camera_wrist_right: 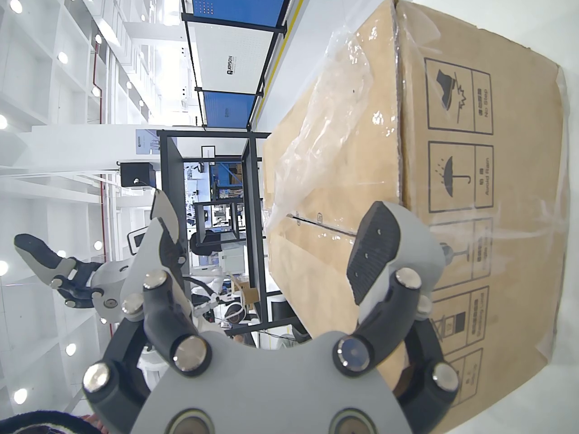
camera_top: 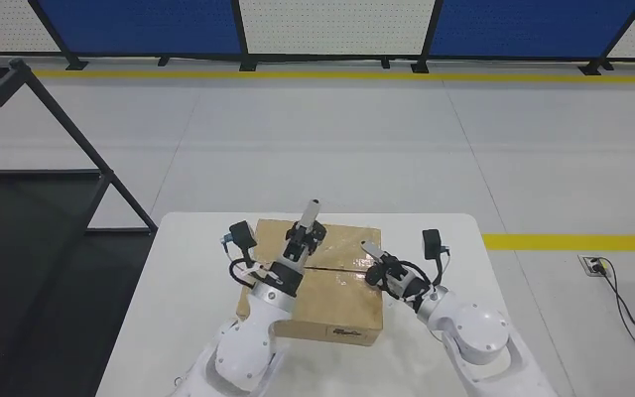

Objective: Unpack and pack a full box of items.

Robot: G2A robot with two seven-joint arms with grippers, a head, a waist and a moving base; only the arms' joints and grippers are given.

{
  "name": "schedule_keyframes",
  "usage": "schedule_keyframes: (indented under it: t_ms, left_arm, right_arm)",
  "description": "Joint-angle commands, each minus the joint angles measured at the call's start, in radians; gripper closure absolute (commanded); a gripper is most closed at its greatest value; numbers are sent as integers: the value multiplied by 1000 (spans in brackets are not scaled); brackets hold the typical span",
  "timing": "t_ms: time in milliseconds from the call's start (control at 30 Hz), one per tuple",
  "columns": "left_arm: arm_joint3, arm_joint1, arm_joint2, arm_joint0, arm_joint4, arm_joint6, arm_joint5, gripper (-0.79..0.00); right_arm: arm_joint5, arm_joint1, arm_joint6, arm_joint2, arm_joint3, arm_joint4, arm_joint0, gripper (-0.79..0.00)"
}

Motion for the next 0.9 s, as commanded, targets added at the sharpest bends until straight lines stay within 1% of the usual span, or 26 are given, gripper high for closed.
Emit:
schedule_keyframes:
  t_ms: [0,67,200,267,333,367,633,700,767,867]
  left_arm:
    - [-43,13,-77,47,11,-46,3,-785]
    - [-78,27,-157,93,8,-108,14,-785]
    - [-122,56,-331,180,-54,-297,53,-785]
    - [-119,68,-403,215,-90,-409,79,-785]
    - [-103,78,-471,232,-154,-511,103,-785]
    - [-100,80,-481,235,-157,-527,101,-785]
    - [-100,80,-481,235,-157,-527,101,-785]
    - [-100,81,-473,239,-140,-511,111,-785]
    - [-91,80,-460,223,-140,-489,153,-785]
    - [-62,80,-430,177,-130,-489,264,-785]
  right_arm:
    - [1,1,3,2,0,-1,1,-785]
    - [0,1,7,4,0,-2,3,-785]
    - [-8,4,29,4,-8,-16,5,-785]
    - [-15,5,47,5,-14,-14,4,-785]
    - [-15,7,53,8,-16,-19,3,-785]
    - [-14,7,55,8,-18,-20,3,-785]
    - [-3,7,62,-3,-9,-27,19,-785]
    - [2,7,64,-7,-7,-30,26,-785]
    - [6,7,65,-11,-6,-31,31,-785]
    - [10,7,66,-16,-6,-35,35,-785]
